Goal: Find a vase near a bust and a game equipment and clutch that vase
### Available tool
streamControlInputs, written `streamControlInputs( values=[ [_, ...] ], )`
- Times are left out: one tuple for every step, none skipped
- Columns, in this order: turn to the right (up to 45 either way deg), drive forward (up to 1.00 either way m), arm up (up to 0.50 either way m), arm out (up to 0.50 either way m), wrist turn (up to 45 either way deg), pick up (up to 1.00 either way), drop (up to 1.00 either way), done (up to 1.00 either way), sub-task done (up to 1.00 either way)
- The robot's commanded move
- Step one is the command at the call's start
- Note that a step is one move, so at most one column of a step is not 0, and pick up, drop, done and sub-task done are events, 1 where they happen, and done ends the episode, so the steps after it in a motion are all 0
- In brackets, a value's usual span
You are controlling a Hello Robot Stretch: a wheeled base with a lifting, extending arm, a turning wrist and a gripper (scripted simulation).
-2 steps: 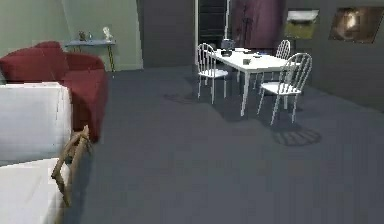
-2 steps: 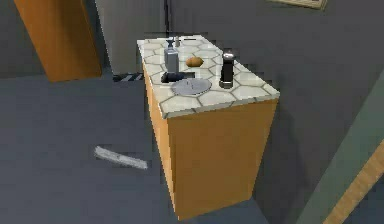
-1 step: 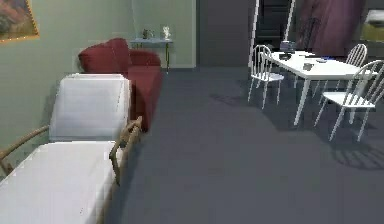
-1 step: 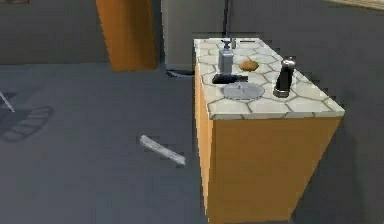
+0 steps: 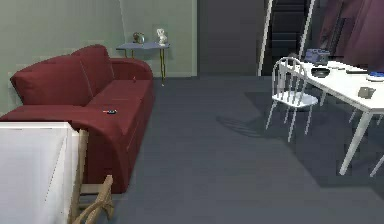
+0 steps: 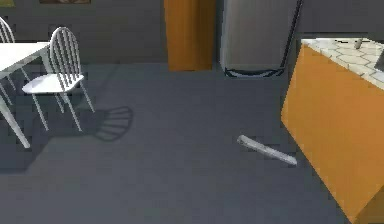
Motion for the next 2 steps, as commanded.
streamControlInputs(
  values=[
    [-3.0,0.00,0.00,0.00,0.0,0.00,0.00,0.00,0.00],
    [0.0,1.00,0.00,0.00,0.0,0.00,0.00,0.00,0.00]
  ],
)
